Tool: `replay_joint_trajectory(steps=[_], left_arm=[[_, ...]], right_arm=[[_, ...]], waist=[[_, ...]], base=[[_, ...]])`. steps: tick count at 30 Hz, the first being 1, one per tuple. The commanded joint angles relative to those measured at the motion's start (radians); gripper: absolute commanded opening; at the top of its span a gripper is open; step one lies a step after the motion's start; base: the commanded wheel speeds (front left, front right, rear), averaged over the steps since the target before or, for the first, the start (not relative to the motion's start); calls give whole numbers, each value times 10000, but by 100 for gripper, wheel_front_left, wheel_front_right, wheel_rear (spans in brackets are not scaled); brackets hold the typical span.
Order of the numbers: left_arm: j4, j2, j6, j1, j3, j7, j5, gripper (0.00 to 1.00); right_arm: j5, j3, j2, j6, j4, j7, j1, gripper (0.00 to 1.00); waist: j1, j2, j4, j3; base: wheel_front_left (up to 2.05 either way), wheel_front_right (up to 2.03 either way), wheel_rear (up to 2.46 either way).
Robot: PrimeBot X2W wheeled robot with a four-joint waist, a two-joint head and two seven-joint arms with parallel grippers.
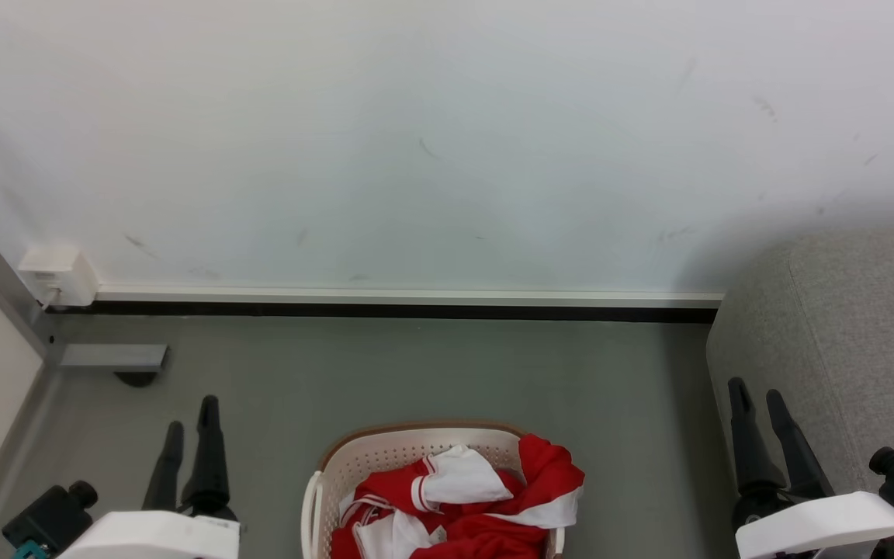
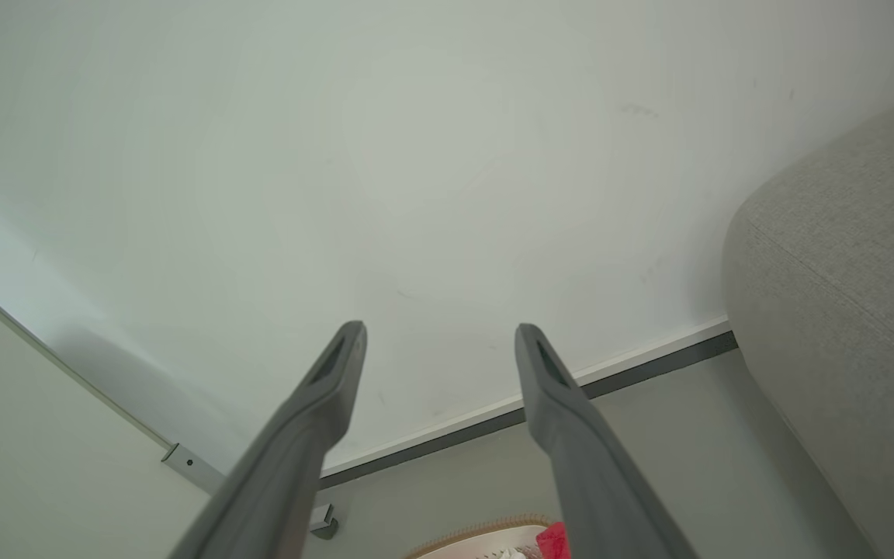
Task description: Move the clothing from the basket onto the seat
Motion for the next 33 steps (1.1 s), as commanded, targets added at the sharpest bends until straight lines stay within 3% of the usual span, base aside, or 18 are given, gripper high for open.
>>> replay_joint_trajectory(steps=[1, 33], left_arm=[[-164, 99, 42, -87, 1, -157, 322, 100], [-200, 125, 378, -138, -226, -961, 3764, 100]], right_arm=[[-318, 54, -13, -9, -62, -97, -281, 100], [-3106, 886, 4, -15, 387, -923, -677, 100]], waist=[[0, 0, 7, 3], [0, 0, -39, 5]], base=[[0, 0, 0], [0, 0, 0]])
